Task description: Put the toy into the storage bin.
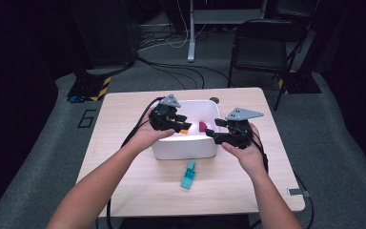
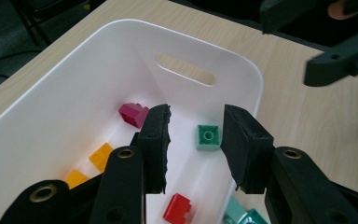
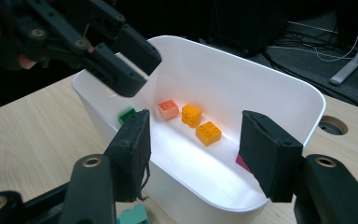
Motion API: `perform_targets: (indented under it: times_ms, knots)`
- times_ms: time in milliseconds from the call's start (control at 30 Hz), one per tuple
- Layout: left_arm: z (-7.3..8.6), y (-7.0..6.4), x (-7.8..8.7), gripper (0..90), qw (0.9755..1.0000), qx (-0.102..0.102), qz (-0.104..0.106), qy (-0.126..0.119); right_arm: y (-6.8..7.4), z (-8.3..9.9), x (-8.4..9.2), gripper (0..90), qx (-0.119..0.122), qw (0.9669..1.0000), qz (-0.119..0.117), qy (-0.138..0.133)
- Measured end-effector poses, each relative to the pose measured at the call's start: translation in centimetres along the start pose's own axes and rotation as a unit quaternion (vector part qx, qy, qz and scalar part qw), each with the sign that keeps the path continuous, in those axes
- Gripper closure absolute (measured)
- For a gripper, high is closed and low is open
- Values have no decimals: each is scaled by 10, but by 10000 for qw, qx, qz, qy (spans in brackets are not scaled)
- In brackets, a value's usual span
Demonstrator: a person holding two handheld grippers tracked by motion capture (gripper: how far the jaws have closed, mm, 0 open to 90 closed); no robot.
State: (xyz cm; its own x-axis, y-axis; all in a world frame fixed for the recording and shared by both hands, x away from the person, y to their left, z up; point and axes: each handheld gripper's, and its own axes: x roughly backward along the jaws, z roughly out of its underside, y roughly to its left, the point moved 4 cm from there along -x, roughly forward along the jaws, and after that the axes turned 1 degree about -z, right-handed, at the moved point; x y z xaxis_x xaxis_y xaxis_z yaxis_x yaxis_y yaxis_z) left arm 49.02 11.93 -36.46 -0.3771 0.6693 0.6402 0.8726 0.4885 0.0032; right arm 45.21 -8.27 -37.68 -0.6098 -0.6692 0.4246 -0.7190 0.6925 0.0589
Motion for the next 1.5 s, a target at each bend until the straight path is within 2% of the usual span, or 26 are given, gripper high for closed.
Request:
perform_targets:
  times_ms: [333,567,833,1267,1500]
  knots:
    - [8,-17,4,601,9999,8,118,-86,2,0,-2,428,47,10000,-28,35]
    - [22,-29,0,590,9999,-11,127,-49,3,0,-1,435,64,10000,-54,53]
    - [35,-38,-1,578,9996,56,280,-72,3,0,-1,436,73,9999,-71,44]
    - [68,-53,-13,573,9992,131,371,21,4,0,-1,439,88,9999,-74,40]
    - [89,-61,-23,565,9994,109,291,125,4,1,-1,440,75,9999,-67,60]
